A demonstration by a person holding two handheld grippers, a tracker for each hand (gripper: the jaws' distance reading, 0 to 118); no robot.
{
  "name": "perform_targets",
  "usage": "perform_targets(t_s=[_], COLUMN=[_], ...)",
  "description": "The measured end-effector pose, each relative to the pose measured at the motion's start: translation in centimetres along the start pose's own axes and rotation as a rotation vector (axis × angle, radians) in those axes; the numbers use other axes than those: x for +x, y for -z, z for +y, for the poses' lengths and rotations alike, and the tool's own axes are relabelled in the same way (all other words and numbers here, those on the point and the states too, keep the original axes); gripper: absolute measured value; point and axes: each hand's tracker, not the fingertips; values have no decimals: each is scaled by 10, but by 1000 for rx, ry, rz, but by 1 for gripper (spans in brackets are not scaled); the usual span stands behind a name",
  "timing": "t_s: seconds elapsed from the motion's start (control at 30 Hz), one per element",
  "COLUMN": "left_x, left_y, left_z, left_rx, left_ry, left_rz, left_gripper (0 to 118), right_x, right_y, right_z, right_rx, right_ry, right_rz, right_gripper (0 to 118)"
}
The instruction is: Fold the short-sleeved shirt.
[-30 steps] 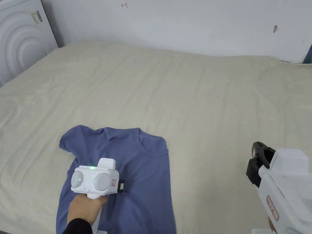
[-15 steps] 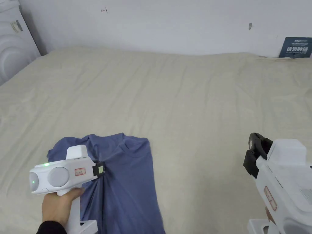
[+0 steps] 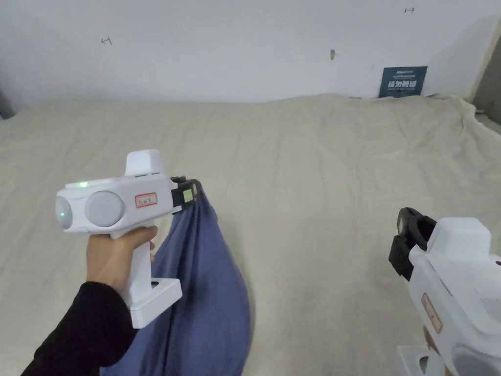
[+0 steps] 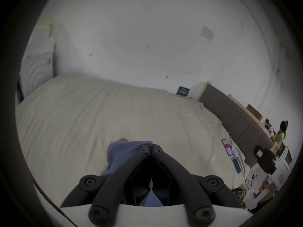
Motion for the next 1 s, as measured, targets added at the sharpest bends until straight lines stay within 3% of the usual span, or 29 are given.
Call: perform_targets(t_s=[0.27, 0.57, 0.77, 1.0], left_x=[102, 170, 172, 140], left_y=[23, 51, 92, 148], left_z=[40, 44, -13, -112], left_rx=[36, 31, -133, -387], left_ry=[122, 179, 232, 202], left_rz=[-184, -331, -303, -207], left_gripper=[0, 0, 0, 0], right_x=[35, 52, 61, 64], right_y=[-19, -33, -37, -32], right_z=[9, 17, 13, 3], right_rx=[24, 30, 19, -6], right_ry=[3, 1, 8, 10], right_rz=[-86, -145, -166, -163], right_gripper=[0, 0, 0, 0])
